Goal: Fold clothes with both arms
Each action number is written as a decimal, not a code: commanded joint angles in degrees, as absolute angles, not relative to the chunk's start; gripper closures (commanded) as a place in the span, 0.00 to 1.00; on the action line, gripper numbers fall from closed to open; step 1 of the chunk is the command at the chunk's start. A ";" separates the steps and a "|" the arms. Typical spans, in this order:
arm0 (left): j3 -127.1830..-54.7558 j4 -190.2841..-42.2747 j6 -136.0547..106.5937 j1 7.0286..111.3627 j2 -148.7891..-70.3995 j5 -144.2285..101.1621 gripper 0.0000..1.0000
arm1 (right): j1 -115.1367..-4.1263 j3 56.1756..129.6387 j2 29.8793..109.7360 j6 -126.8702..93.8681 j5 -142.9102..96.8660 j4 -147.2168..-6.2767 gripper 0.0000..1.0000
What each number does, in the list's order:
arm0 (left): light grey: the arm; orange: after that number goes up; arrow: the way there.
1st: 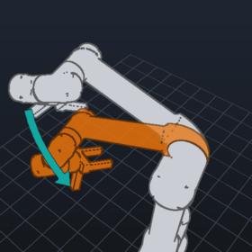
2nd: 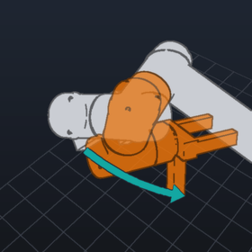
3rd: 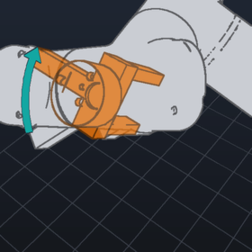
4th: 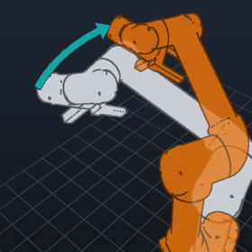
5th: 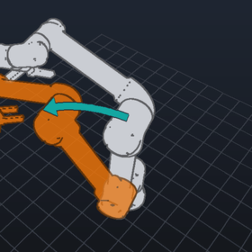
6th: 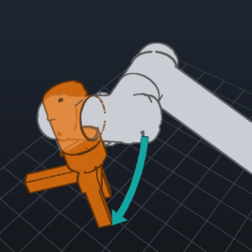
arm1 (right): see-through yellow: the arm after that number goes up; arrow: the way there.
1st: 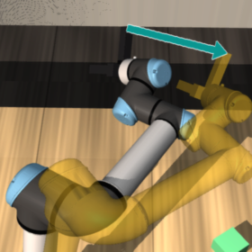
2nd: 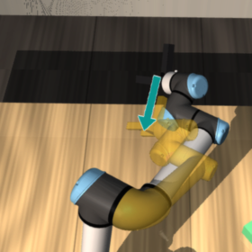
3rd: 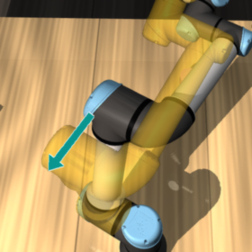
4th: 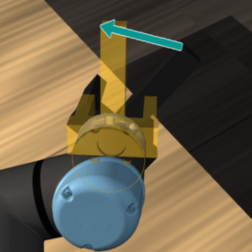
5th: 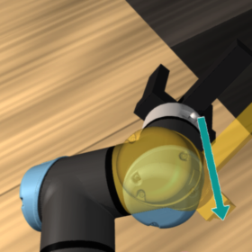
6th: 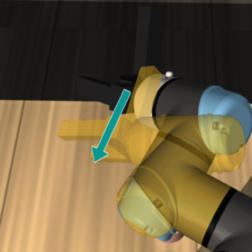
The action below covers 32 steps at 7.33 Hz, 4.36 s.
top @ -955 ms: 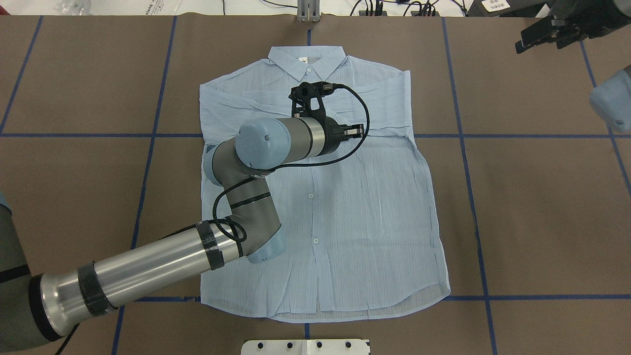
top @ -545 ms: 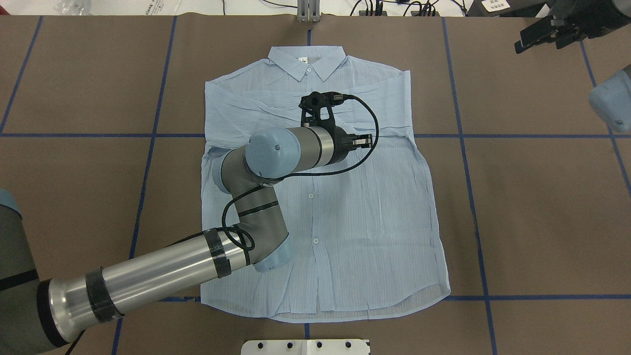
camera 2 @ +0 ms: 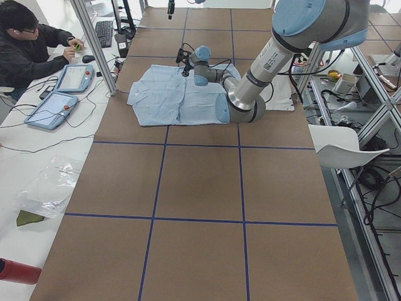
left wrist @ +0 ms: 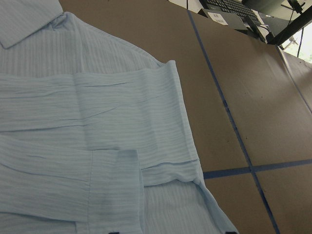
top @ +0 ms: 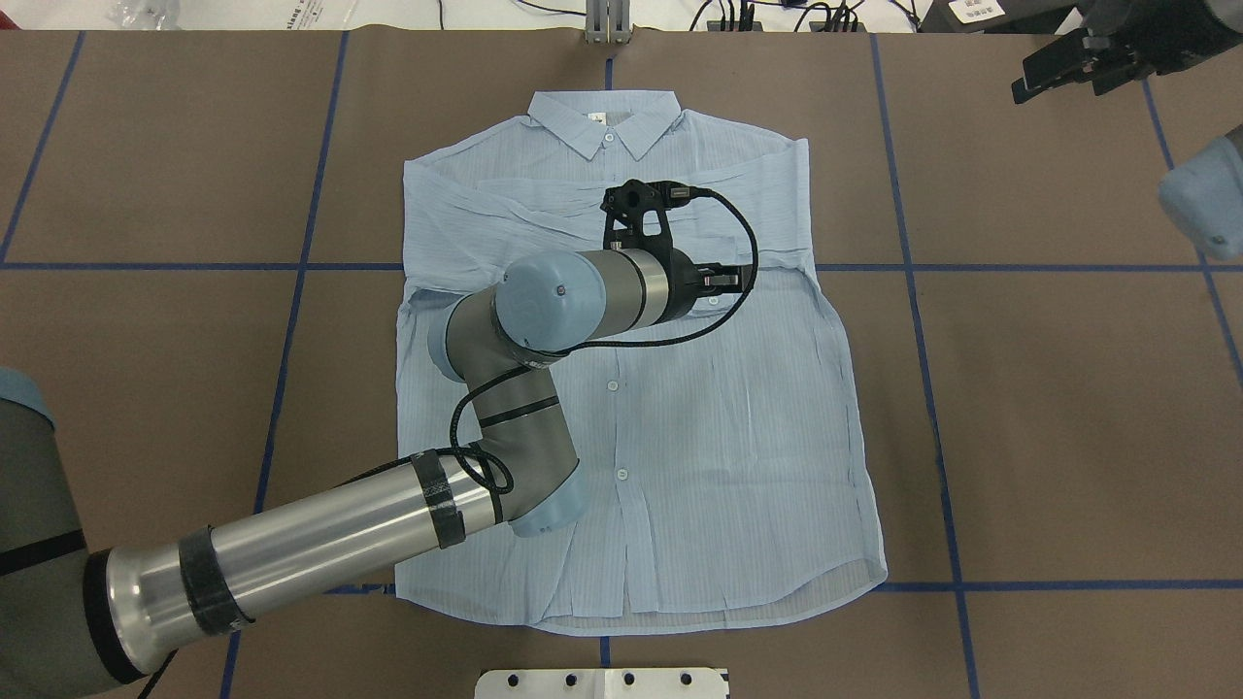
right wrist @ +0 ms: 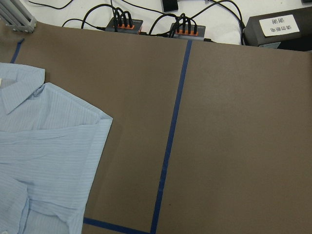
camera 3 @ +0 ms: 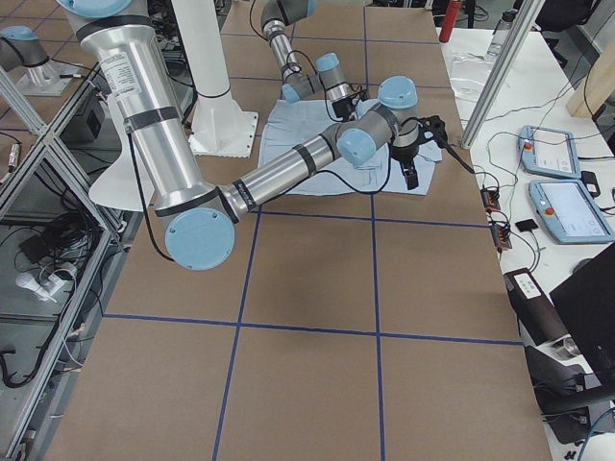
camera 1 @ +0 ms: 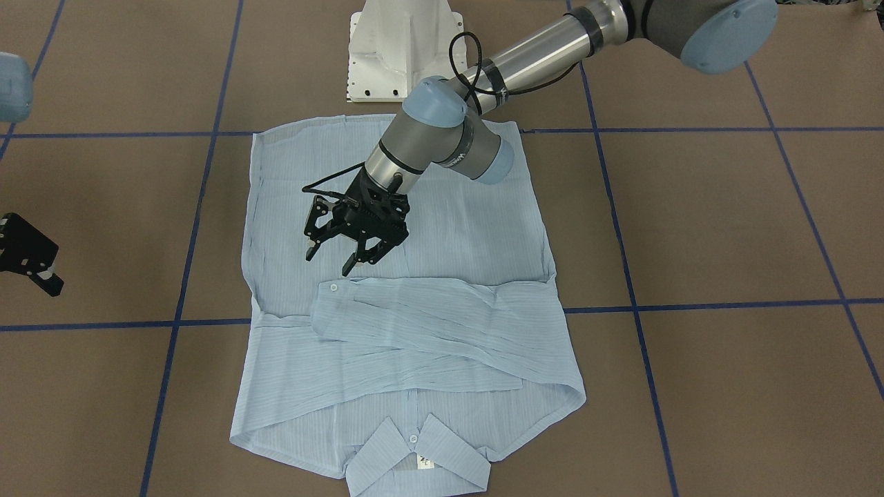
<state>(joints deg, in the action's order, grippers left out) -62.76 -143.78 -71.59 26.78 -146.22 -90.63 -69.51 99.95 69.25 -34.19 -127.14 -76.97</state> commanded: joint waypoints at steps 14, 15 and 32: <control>-117.87 -118.13 -94.04 3.08 -93.34 -83.58 0.25 | -16.79 130.69 91.32 -86.66 -81.91 -76.46 0.00; -116.82 -117.78 -94.22 2.90 -93.95 -83.58 0.30 | -16.79 130.69 91.32 -86.66 -81.65 -76.46 0.00; -116.36 -111.97 -93.34 5.71 -99.05 -84.02 1.00 | -14.16 128.42 101.64 -87.36 -80.52 -63.59 0.01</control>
<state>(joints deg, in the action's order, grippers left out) -116.15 -111.74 -93.36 5.63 -99.01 -84.06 -15.11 129.26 96.61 -86.82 -81.12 -69.55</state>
